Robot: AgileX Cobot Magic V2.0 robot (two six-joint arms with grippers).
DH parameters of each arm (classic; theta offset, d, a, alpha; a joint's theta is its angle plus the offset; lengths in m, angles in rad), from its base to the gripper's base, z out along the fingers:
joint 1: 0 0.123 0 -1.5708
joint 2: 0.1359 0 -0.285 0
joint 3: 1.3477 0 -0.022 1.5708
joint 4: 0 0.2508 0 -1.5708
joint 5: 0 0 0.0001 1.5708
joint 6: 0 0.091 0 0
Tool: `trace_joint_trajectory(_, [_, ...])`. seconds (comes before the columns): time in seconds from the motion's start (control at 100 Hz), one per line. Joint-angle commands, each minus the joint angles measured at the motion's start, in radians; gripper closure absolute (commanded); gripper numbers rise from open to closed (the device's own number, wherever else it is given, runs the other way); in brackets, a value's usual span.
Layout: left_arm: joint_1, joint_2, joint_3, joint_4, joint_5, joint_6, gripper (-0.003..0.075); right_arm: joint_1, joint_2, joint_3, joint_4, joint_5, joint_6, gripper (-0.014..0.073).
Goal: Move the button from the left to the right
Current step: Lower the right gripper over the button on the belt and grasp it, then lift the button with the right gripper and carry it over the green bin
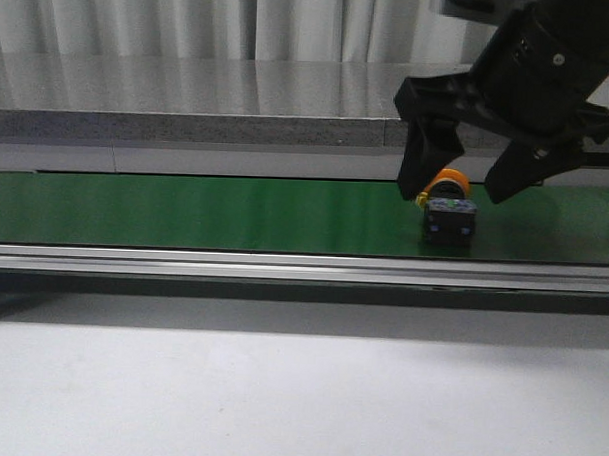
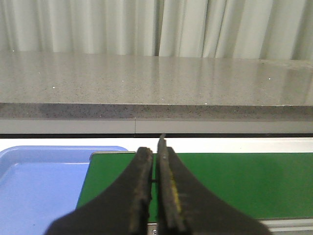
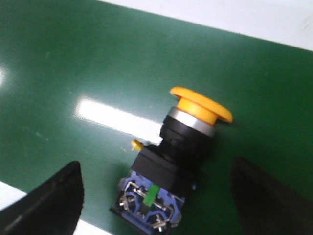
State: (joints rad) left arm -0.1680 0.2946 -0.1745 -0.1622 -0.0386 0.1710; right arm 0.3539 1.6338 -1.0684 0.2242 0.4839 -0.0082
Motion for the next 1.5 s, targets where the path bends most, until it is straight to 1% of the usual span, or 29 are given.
trace_joint_trajectory(0.0, [-0.004,0.008,-0.026,-0.008,-0.082,-0.002,0.0715,0.002,-0.014,-0.032,-0.034,-0.031,-0.015,0.0014])
trace_joint_trajectory(0.1, [-0.004,0.008,-0.026,-0.008,-0.082,-0.002,0.0715,0.002,0.005,-0.032,-0.060,-0.027,-0.015,0.0022])
trace_joint_trajectory(0.15, [-0.004,0.008,-0.026,-0.008,-0.082,-0.002,0.0715,0.002,0.005,-0.032,-0.063,-0.027,-0.015,0.0068])
trace_joint_trajectory(0.2, [-0.004,0.008,-0.026,-0.008,-0.082,-0.002,0.0715,0.002,0.001,-0.032,-0.063,-0.027,-0.015,0.0153])
trace_joint_trajectory(0.23, [-0.004,0.008,-0.026,-0.008,-0.082,-0.002,0.0715,0.002,-0.001,-0.032,-0.063,-0.027,-0.015,0.0231])
trace_joint_trajectory(0.25, [-0.004,0.008,-0.026,-0.008,-0.082,-0.002,0.0715,0.002,-0.004,-0.032,-0.063,-0.027,-0.015,0.0264])
trace_joint_trajectory(0.27, [-0.004,0.008,-0.026,-0.008,-0.082,-0.002,0.0715,0.002,-0.007,-0.035,-0.063,-0.023,-0.015,0.0330])
trace_joint_trajectory(0.29, [-0.004,0.008,-0.026,-0.008,-0.082,-0.002,0.0715,0.002,-0.008,-0.037,-0.063,-0.019,-0.015,0.0363])
trace_joint_trajectory(0.3, [-0.004,0.008,-0.026,-0.008,-0.082,-0.002,0.0715,0.002,-0.009,-0.040,-0.063,-0.015,-0.015,0.0394])
trace_joint_trajectory(0.35, [-0.004,0.008,-0.026,-0.008,-0.082,-0.002,0.0715,0.001,-0.015,-0.050,-0.063,-0.001,-0.015,0.0484])
trace_joint_trajectory(0.4, [-0.004,0.008,-0.026,-0.008,-0.082,-0.002,0.0715,-0.002,-0.022,-0.066,-0.063,0.024,-0.015,0.0536])
trace_joint_trajectory(0.55, [-0.004,0.008,-0.026,-0.008,-0.082,-0.002,0.0715,-0.036,-0.059,-0.113,-0.078,0.095,-0.015,0.0524])
trace_joint_trajectory(0.69, [-0.004,0.008,-0.026,-0.008,-0.082,-0.002,0.0715,-0.120,-0.116,-0.140,-0.150,0.149,-0.018,0.0501])
trace_joint_trajectory(0.86, [-0.004,0.008,-0.026,-0.008,-0.082,-0.002,0.0715,-0.294,-0.169,-0.150,-0.268,0.193,-0.029,0.0501])
trace_joint_trajectory(0.94, [-0.004,0.008,-0.026,-0.008,-0.082,-0.002,0.0715,-0.383,-0.172,-0.151,-0.302,0.223,-0.075,0.0501])
trace_joint_trajectory(1.01, [-0.004,0.008,-0.026,-0.008,-0.082,-0.002,0.0715,-0.471,-0.170,-0.151,-0.305,0.243,-0.118,0.0501])
trace_joint_trajectory(1.13, [-0.004,0.008,-0.026,-0.008,-0.082,-0.002,0.0715,-0.589,-0.161,-0.151,-0.304,0.202,-0.131,0.0501])
trace_joint_trajectory(1.26, [-0.004,0.008,-0.026,-0.008,-0.082,-0.002,0.0715,-0.683,-0.129,-0.151,-0.304,0.152,-0.174,0.0501])
trace_joint_trajectory(1.49, [-0.004,0.008,-0.026,-0.008,-0.082,-0.002,0.0715,-0.774,-0.006,-0.151,-0.314,0.128,-0.237,0.0501])
